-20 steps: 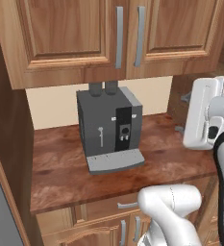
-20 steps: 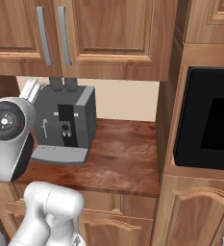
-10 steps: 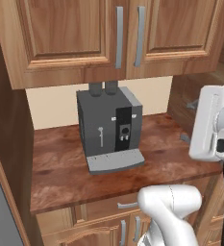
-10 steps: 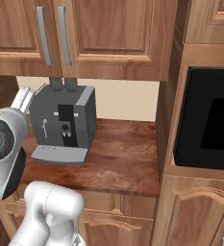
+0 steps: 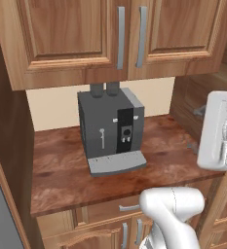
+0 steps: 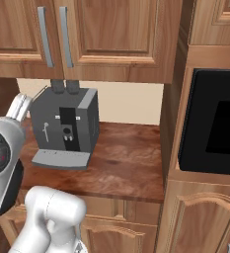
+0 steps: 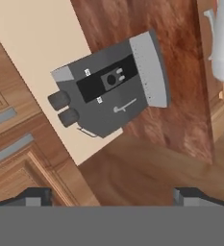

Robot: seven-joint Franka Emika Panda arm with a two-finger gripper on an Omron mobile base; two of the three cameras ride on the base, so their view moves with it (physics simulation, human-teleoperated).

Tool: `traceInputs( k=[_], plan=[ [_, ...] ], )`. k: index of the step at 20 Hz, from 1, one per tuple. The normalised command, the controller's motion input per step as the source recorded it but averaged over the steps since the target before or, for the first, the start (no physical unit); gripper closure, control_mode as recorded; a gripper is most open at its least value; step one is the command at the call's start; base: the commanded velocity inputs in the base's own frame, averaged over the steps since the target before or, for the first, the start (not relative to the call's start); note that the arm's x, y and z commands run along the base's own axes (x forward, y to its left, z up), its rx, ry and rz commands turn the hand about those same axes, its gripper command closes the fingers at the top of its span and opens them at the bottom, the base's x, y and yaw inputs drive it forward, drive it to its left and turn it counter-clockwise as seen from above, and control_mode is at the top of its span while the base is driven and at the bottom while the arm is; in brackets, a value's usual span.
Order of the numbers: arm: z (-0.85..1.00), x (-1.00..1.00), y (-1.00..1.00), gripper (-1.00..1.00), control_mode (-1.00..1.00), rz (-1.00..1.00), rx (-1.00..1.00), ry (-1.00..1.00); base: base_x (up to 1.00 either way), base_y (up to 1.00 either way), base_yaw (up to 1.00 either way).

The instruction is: Close all open cabinet doors.

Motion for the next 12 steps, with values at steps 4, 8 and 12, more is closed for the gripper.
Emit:
traceInputs(
  k=[4,8,12],
  plan=[
    [-0.07,-1.00,-0.05,-1.00,-1.00,0.09,0.00,-0.07,0.00,0.00,0.00],
    [-0.12,-0.97,0.00,-1.00,-1.00,0.17,0.00,-0.01,0.00,0.00,0.00],
    [-0.04,-0.35,0.00,-1.00,-1.00,0.15,0.00,0.00,0.00,0.00,0.00]
  ],
)
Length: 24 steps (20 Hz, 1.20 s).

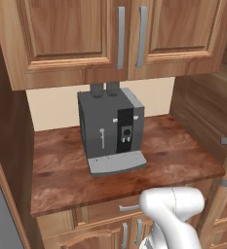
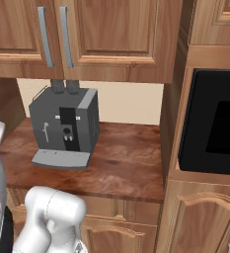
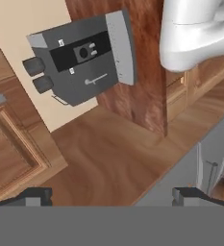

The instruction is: Close all open cabinet doors.

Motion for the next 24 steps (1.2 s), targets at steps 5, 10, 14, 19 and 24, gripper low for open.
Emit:
traceInputs(
  k=[5,10,14,19,24],
  plan=[
    [0.00,0.28,0.00,-1.00,-1.00,0.05,0.00,0.00,0.00,0.00,0.00],
    [0.00,0.48,0.00,-1.00,-1.00,0.04,0.01,0.00,0.00,0.00,0.00],
    [0.00,0.35,0.00,-1.00,-1.00,0.03,0.01,0.00,0.00,0.00,0.00],
    [0.00,0.26,-0.01,-1.00,-1.00,0.03,0.01,0.00,0.00,0.00,0.00],
    [0.00,0.14,0.00,-1.00,1.00,0.01,0.00,0.00,0.01,0.00,0.03]
  ],
)
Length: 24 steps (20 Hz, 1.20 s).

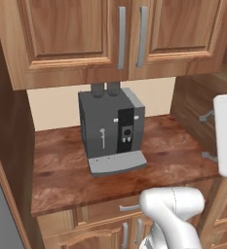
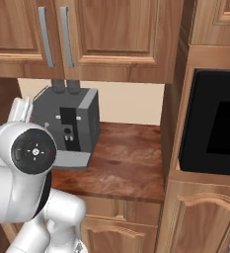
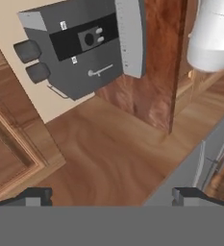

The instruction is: Close all open cabinet doors.

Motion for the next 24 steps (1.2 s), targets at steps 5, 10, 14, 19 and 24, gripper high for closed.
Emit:
traceInputs(
  k=[5,10,14,19,24],
  plan=[
    [0.00,0.00,0.00,-1.00,1.00,0.00,0.00,0.00,-0.09,0.00,0.21],
    [0.00,0.00,0.00,-1.00,1.00,0.00,0.00,0.00,-0.34,-0.04,0.32],
    [0.00,0.00,0.00,-1.00,1.00,0.00,0.00,0.00,-0.76,-0.17,0.30],
    [0.00,0.00,0.00,-1.00,1.00,0.00,0.00,0.00,-1.00,-0.33,0.22],
    [0.00,0.00,0.00,-1.00,1.00,0.00,0.00,0.00,-0.92,-0.12,0.23]
  ],
)
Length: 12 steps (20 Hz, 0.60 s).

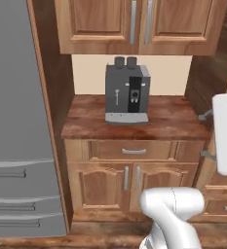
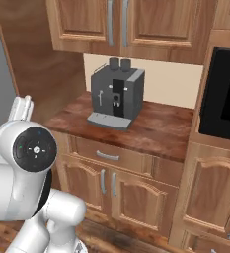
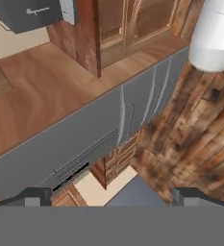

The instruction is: Close all open cabinet doors.

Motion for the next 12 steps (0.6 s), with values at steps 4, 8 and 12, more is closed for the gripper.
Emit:
traceInputs(
  k=[4,8,12],
  plan=[
    [0.00,0.00,0.00,-1.00,1.00,0.00,0.00,0.00,-0.36,0.00,0.36],
    [0.00,0.00,0.00,-1.00,1.00,0.00,0.00,0.00,-0.16,0.00,0.42],
    [0.00,0.00,0.00,-1.00,1.00,0.00,0.00,0.00,-0.02,0.04,0.44]
  ],
)
